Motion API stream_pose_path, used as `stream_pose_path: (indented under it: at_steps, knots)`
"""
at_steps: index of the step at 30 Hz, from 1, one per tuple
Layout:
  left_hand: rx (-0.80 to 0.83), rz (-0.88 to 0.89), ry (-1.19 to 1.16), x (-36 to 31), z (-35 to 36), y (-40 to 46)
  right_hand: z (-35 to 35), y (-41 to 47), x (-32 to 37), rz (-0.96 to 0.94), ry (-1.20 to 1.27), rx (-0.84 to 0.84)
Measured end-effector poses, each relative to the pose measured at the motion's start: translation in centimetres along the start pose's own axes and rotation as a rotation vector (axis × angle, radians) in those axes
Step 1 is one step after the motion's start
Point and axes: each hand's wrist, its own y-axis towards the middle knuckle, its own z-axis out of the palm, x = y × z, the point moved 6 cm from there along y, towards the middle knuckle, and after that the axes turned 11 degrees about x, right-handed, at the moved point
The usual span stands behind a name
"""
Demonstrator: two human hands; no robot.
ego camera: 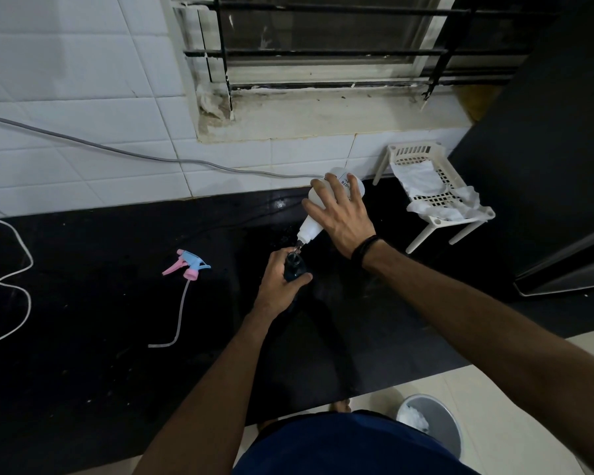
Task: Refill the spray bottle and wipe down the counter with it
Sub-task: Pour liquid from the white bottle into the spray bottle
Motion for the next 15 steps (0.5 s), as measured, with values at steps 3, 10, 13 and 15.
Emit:
stream_pose_path:
  at_steps: [3, 10, 13, 15]
  knots:
    - [0.003, -0.003, -0.013, 0.08, 0.05, 0.04, -0.09, 0.05, 0.06, -0.004, 0.000, -0.003]
    - [0.001, 0.002, -0.005, -0.17, 0.03, -0.09, -0.42, 0.03, -0.02, 0.000, 0.003, 0.000]
    - [-0.004, 0.004, -0.002, -0.19, 0.00, -0.13, -0.38, 0.03, -0.08, 0.006, -0.008, -0.001]
    - [-0.003, 0.001, -0.004, -0.19, 0.01, -0.17, -0.38, 0.02, -0.10, 0.007, -0.023, -0.017]
